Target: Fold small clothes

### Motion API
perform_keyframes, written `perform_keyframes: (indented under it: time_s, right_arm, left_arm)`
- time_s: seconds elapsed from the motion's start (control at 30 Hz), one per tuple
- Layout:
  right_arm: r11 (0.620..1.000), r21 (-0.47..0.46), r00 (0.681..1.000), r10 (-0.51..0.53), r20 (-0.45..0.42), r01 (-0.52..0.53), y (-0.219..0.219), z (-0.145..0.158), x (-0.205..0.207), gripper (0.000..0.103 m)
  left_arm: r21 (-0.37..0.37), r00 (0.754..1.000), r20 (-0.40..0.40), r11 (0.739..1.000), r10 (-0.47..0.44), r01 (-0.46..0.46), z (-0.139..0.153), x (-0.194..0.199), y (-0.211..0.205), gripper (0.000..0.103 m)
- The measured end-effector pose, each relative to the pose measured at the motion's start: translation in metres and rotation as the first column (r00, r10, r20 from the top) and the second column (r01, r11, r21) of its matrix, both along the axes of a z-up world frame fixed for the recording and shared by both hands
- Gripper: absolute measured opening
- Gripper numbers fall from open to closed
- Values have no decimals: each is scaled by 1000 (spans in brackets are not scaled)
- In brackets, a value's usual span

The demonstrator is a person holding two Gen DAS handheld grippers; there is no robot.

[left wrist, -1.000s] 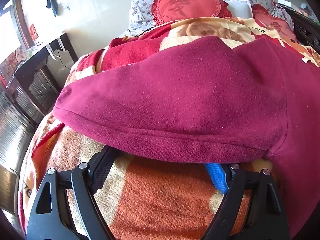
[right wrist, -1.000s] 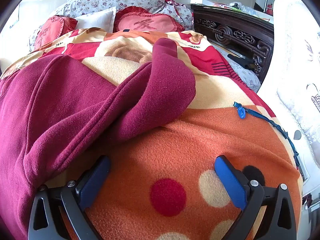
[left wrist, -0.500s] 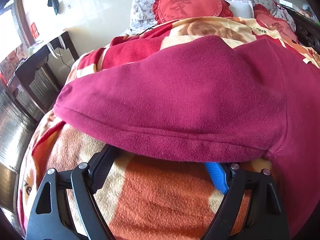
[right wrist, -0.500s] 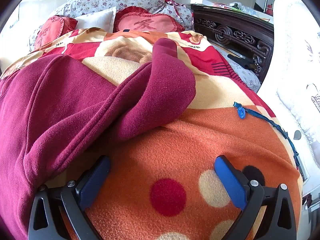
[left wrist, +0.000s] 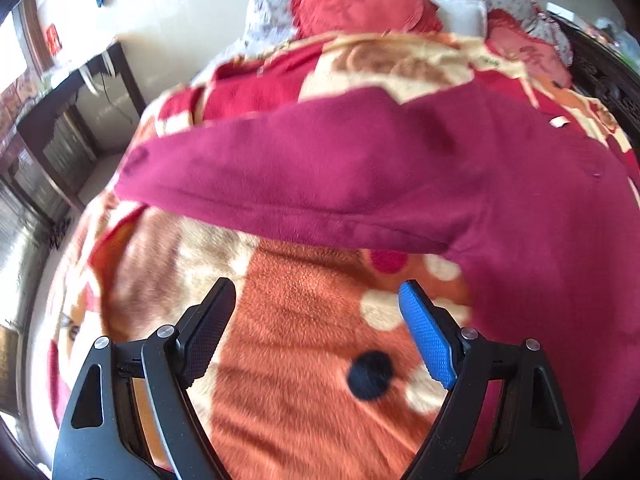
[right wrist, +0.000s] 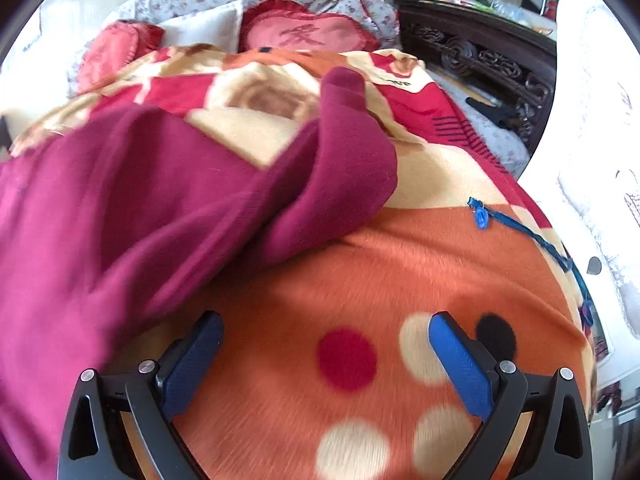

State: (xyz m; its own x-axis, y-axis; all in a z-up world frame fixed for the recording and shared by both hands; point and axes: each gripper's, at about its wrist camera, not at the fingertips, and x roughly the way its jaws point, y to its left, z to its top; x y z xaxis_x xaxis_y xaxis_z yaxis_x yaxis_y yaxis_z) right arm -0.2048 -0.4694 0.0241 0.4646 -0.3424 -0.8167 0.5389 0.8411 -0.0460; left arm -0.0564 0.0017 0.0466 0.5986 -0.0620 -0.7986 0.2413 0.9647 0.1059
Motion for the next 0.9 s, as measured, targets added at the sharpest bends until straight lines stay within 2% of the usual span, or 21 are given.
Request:
perform_keyframes:
  time_s: [0.13,0.33,0.43,0.57,0.8,0.9]
  right_arm:
    - [993,115,998,26,64,-33,20,47,-24,102]
    - [978,192,988,55,143,-82,72,106,-37,102]
    - [974,188,976,91,200,-129,104,128,-36,102]
    - [967,175,972,152,181,-184,145,143,-21,102]
    - [933,235,955,234,181,-273,195,147,7,102]
    - [929,227,951,257,173,-293,212,146,20,102]
  left_arm:
    - [-20,998,47,999,-39,40,26,-19,-9,84]
    - [-97,998,32,993,-59,62,46,-34,-20,84]
    - [-107,997,39,992,-67,71,54,-41,-24,84]
    - [-109,995,48,990,-83,88,61,-46,-27,84]
    - [-99,993,67,990,-96,103,68,-51,-30,84]
    - [-104,994,71,990,-84,91,69,-50,-29,84]
